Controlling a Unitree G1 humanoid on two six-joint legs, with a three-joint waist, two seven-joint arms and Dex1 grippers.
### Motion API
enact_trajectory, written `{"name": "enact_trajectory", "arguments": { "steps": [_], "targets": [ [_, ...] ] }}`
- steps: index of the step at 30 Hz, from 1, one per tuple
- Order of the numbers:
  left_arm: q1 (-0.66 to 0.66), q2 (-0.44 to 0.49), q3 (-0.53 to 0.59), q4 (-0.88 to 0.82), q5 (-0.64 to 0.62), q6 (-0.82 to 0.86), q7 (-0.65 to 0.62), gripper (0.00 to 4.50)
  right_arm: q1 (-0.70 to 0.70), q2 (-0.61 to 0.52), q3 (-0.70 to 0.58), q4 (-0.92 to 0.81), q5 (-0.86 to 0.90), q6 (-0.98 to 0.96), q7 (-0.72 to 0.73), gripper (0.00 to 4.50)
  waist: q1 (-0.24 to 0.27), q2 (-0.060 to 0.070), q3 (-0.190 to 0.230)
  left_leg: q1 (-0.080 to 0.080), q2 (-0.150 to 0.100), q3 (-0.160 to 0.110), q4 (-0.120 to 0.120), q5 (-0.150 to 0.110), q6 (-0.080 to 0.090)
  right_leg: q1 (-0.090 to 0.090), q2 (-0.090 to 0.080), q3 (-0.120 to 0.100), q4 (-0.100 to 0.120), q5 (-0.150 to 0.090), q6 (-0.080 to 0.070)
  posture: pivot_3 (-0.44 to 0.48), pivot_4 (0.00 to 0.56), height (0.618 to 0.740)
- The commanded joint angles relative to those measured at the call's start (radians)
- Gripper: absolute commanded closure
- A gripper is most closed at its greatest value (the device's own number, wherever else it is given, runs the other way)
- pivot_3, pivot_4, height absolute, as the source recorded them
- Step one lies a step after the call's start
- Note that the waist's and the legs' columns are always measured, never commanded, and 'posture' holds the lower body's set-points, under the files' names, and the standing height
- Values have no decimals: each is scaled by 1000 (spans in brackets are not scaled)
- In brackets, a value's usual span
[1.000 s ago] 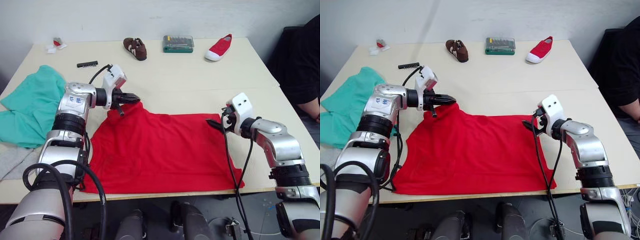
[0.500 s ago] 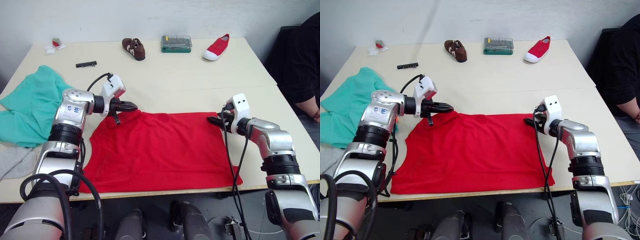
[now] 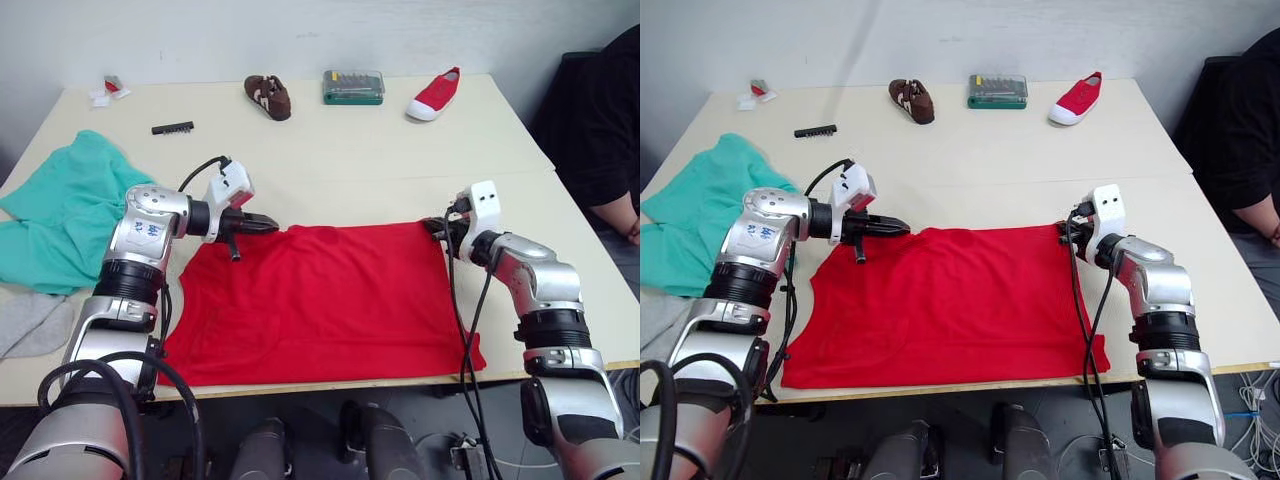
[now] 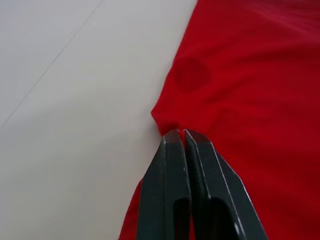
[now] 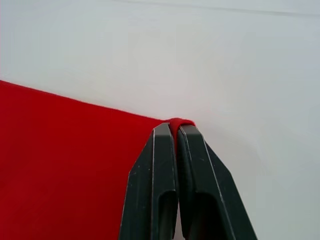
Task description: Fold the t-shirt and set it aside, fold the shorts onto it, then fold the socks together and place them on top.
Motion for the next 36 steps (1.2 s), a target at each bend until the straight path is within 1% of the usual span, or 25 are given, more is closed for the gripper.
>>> {"name": "enact_trajectory", "arguments": {
  "steps": [1, 4, 7, 11, 15, 20, 23, 27, 30, 34, 36],
  "targets": [
    [44, 32, -16, -109, 3, -26, -6, 4500, 71, -34, 18, -118, -46, -190, 39, 4465, 1, 0, 0, 0, 0, 0, 0, 0, 0, 0, 0, 0, 0, 0, 0, 0, 150, 740],
    [97, 55, -24, -196, -7, 0, -12, 4500, 169, -63, 35, -184, -110, -431, 63, 4465, 2, 0, 0, 0, 0, 0, 0, 0, 0, 0, 0, 0, 0, 0, 0, 0, 150, 740],
    [137, 84, -22, -276, -20, 41, -15, 4500, 256, -102, 47, -205, -178, -689, 81, 4465, 2, 0, 0, 0, 0, 0, 0, 0, 0, 0, 0, 0, -1, 0, 0, 0, 150, 740],
    [186, 122, -24, -368, -28, 99, -16, 4500, 349, -183, 88, -156, -309, -1031, 78, 4465, 3, 0, 0, 1, 0, 1, 0, 0, 0, 0, 0, 1, -2, 0, 1, 0, 150, 740],
    [231, 142, -33, -423, -34, 132, -10, 4500, 379, -246, 136, -68, -420, -1246, 53, 4465, 2, 0, 0, 2, 0, 2, 0, 0, 0, 0, 0, 3, -4, 0, 1, 0, 150, 740],
    [258, 157, -32, -438, -31, 147, 5, 4500, 347, -283, 153, 51, -499, -1371, -11, 4465, 4, 0, 0, 3, 0, 2, 0, 0, 0, 0, 0, 4, -3, 0, 1, 0, 150, 740],
    [266, 177, -31, -429, -22, 135, 8, 4500, 329, -332, 166, 120, -591, -1477, -68, 4465, 4, 0, 0, 3, 0, 2, 0, 0, 0, 0, 0, 4, -3, 0, 1, 0, 150, 740],
    [271, 195, -31, -409, -19, 119, 14, 4500, 315, -404, 166, 207, -755, -1615, -223, 4465, 5, 0, 0, 3, 0, 2, 0, 0, 0, 0, 1, 4, -3, 0, 1, 0, 150, 740],
    [276, 201, -34, -408, -22, 117, 15, 4500, 296, -433, 178, 241, -816, -1651, -298, 4465, 5, 0, 0, 3, 0, 2, 0, 0, -1, 0, 1, 5, -4, 0, 1, 0, 150, 740],
    [285, 196, -33, -426, -39, 136, 9, 4500, 277, -418, 194, 264, -765, -1639, -305, 4465, 3, 0, 0, 3, 0, 2, 0, 1, -1, 0, 2, 7, -3, 0, 1, 0, 150, 740],
    [286, 192, -33, -436, -48, 148, 8, 4500, 274, -412, 215, 267, -743, -1629, -281, 4465, 4, 0, 0, 3, 0, 3, 0, 1, -2, 0, 2, 7, -3, 0, 1, 0, 150, 740]
  ]
}}
